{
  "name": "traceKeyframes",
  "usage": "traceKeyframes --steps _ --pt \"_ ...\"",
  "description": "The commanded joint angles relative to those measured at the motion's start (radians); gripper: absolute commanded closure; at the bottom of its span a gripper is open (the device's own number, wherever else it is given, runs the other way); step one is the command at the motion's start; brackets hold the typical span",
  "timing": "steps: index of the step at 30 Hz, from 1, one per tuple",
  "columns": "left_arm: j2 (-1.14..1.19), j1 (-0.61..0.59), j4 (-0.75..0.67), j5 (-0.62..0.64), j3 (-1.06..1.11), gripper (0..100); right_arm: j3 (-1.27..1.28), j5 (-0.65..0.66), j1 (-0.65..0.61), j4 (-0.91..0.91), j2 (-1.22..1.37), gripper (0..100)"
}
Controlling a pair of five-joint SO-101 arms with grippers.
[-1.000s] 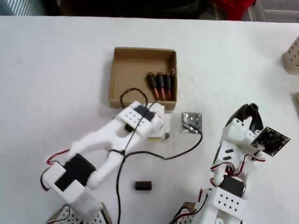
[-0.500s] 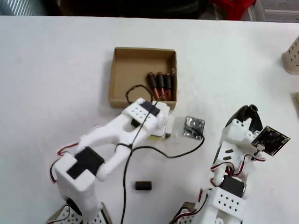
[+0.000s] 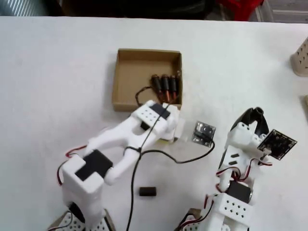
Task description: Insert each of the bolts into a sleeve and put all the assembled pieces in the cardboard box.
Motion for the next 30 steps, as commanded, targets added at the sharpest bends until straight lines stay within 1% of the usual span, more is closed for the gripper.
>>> traceKeyframes --steps 1,6,10,12,13,19,22,27,30 --pt "0.091 0.024 0.144 -0.028 -0.178 85 0.008 -0.003 -0.012 0.004 -0.013 98.1" --pt "0.197 0.030 0.293 -0.060 -0.344 95 0.008 -0.003 -0.012 0.004 -0.013 98.1" --pt "0.226 0.019 0.341 -0.057 -0.397 98 0.008 -0.003 -0.010 0.004 -0.013 98.1" --pt "0.219 0.004 0.354 -0.048 -0.394 98 0.008 -0.003 -0.010 0.004 -0.013 98.1" --pt "0.214 -0.002 0.359 -0.021 -0.394 98 0.008 -0.003 -0.010 0.004 -0.013 98.1" --pt "0.209 -0.050 0.361 0.241 -0.385 98 0.008 -0.003 -0.008 0.004 -0.013 98.1" --pt "0.208 -0.068 0.407 0.359 -0.387 98 0.008 -0.003 -0.008 0.004 -0.013 98.1" --pt "0.208 -0.085 0.494 0.489 -0.385 98 0.008 -0.003 -0.008 0.004 -0.013 98.1" --pt "0.208 -0.116 0.508 0.555 -0.385 98 0.008 -0.003 -0.008 0.004 -0.013 98.1"
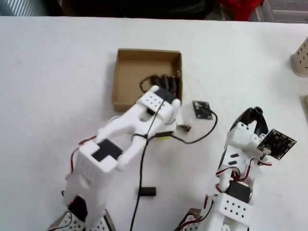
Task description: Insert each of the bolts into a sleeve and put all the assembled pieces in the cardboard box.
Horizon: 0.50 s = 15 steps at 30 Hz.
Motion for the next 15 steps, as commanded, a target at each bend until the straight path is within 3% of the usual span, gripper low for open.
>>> traceKeyframes --steps 1,7,15 --pt "-0.016 -0.067 0.044 0.101 -0.023 98 0.008 -0.003 -0.005 0.004 -0.013 98.1" --pt "-0.186 -0.140 0.005 0.143 0.092 98 0.008 -0.003 -0.005 0.005 -0.012 98.1" --pt "-0.598 -0.177 -0.301 0.244 0.566 98 0.008 -0.003 -0.041 0.031 -0.019 98.1"
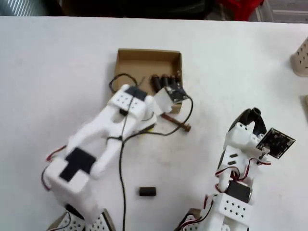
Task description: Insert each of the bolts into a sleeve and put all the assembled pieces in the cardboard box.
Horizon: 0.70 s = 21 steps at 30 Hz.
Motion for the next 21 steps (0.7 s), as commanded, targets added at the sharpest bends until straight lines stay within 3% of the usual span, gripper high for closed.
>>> traceKeyframes --steps 1,13,21 --pt "-0.266 -0.039 -0.140 0.074 0.210 98 0.008 -0.003 -0.039 0.005 -0.019 98.1" --pt "-0.464 -0.334 -0.253 0.384 0.399 98 0.008 -0.003 -0.249 0.128 -0.019 98.1" --pt "-0.578 -0.530 -0.640 0.440 0.683 98 0.008 -0.002 -0.449 0.246 -0.019 98.1"
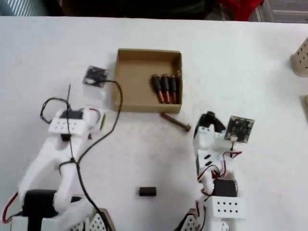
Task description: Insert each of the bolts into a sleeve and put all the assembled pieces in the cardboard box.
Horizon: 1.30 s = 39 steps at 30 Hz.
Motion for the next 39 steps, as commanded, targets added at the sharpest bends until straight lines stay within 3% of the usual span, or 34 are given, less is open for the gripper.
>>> traceKeyframes --steps 1,9,16,31,35,39 --pt "-0.137 -0.090 -0.224 0.015 0.143 98 0.008 -0.002 -0.111 0.045 -0.018 98.1" --pt "-0.325 -0.096 -0.407 0.017 0.341 98 0.008 -0.002 -0.381 0.039 -0.018 97.8" --pt "-0.341 -0.096 -0.462 0.017 0.370 98 0.008 -0.002 -0.568 -0.157 -0.008 97.8" --pt "-0.341 -0.099 -0.462 0.017 0.370 98 0.008 -0.002 -0.634 -0.464 0.001 98.1" --pt "-0.341 -0.101 -0.462 0.017 0.370 98 0.008 0.000 -0.634 -0.567 0.114 98.1" --pt "-0.343 -0.101 -0.462 0.015 0.371 98 -0.017 0.086 -0.634 -0.759 0.340 98.1"
